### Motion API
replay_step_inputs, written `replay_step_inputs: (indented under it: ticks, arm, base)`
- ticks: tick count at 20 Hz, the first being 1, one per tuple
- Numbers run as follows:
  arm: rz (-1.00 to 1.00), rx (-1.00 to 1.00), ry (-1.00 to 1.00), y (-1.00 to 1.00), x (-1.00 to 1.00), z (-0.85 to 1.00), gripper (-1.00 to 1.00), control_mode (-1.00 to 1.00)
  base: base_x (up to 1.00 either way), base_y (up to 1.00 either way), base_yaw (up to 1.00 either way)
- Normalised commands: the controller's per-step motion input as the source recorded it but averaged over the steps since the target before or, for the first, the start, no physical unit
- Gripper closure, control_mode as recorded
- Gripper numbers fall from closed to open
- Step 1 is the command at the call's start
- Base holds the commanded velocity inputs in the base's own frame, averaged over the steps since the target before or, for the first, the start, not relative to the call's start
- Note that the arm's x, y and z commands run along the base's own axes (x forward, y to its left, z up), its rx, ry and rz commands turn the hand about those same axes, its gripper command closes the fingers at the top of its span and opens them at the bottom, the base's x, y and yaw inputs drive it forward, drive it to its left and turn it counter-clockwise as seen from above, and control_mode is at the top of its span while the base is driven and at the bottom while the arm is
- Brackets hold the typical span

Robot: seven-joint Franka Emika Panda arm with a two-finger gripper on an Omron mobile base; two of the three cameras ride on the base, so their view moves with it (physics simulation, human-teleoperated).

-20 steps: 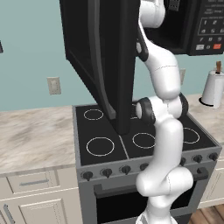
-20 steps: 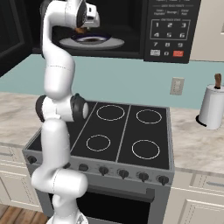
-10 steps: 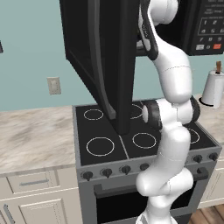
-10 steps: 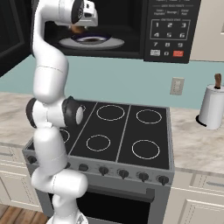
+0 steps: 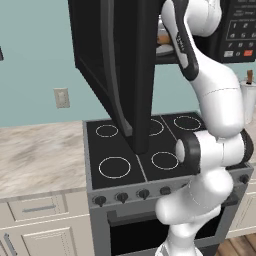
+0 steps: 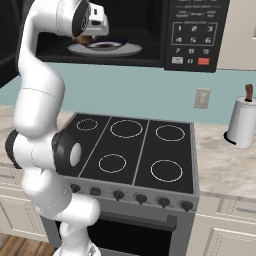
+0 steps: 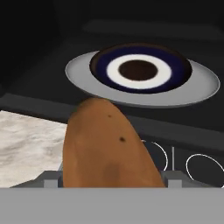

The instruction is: Retrieve the reheated potato from the microwave, then place the potato, cheese, and condiment on the cutting board.

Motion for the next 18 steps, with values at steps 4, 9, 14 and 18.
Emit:
replay_step_inputs:
  ticks: [4, 9, 14, 18]
  arm:
    - [0.0, 0.0, -0.06, -0.09, -0.5, -0.09, 1.0, -1.0]
    - [0.0, 0.0, 0.0, -0.09, -0.5, -0.05, 1.0, -1.0]
    - [0.0, 0.01, 0.0, -0.07, -0.49, -0.02, 1.0, -1.0]
    - [0.0, 0.0, 0.0, -0.06, -0.61, -0.15, 1.0, -1.0]
  base:
    - [0.0, 0.0, 0.0]
    - [0.0, 0.0, 0.0]
    - [0.0, 0.0, 0.0]
    - [0.0, 0.0, 0.0]
